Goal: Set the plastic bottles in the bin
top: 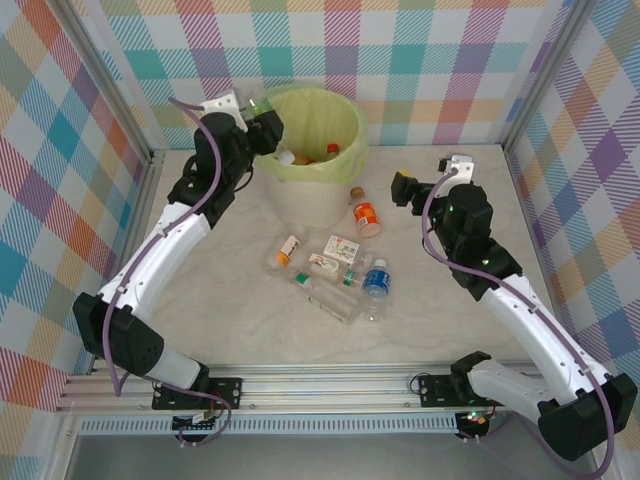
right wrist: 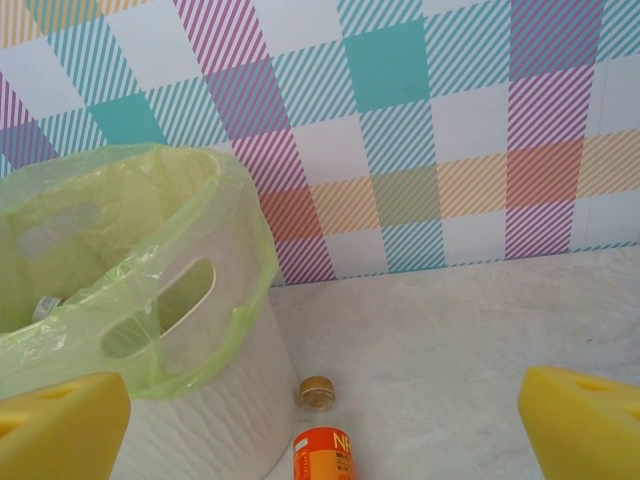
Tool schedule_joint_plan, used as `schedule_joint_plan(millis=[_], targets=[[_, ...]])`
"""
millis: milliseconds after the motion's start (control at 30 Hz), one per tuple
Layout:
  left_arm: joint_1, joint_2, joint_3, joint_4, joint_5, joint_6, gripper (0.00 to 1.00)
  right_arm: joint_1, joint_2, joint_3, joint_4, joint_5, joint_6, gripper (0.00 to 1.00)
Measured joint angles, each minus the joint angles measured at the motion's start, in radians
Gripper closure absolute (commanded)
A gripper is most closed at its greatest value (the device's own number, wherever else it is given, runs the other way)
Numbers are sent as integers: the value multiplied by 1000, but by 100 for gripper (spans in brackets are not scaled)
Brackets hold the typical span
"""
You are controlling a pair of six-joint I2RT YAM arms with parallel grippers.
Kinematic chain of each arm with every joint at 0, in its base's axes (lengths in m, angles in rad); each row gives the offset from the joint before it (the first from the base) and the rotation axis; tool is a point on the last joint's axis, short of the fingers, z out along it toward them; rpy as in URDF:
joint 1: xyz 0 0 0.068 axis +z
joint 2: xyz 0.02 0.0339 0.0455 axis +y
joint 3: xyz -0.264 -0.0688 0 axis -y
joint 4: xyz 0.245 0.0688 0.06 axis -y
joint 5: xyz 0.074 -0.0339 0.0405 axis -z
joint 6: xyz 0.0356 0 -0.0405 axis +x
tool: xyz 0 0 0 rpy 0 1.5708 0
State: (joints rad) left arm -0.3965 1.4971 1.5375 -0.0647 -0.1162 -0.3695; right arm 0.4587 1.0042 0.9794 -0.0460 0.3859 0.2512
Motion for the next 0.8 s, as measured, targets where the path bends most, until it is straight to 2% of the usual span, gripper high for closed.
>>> schedule_joint_plan(millis=[200, 333, 467, 600, 700, 800], targets=[[0, 120, 186, 14, 43, 100, 47, 0, -47, -61, 1, -1, 43, 0], [0, 221, 319, -4, 74, 122, 42, 0, -55, -72, -6, -2, 56, 0], [0, 295, 370, -64, 82, 128, 42, 0, -63, -72, -30, -5, 55, 0], [0, 400, 484, -195, 106, 148, 40, 0, -69, -71, -52, -8, 55, 1], [0, 438, 518, -244, 109, 162, 35, 0, -72, -72, -53, -11, 56, 0], [-6, 447, 522, -269, 113, 171, 24, 0, -71, -71, -54, -14, 56, 0]])
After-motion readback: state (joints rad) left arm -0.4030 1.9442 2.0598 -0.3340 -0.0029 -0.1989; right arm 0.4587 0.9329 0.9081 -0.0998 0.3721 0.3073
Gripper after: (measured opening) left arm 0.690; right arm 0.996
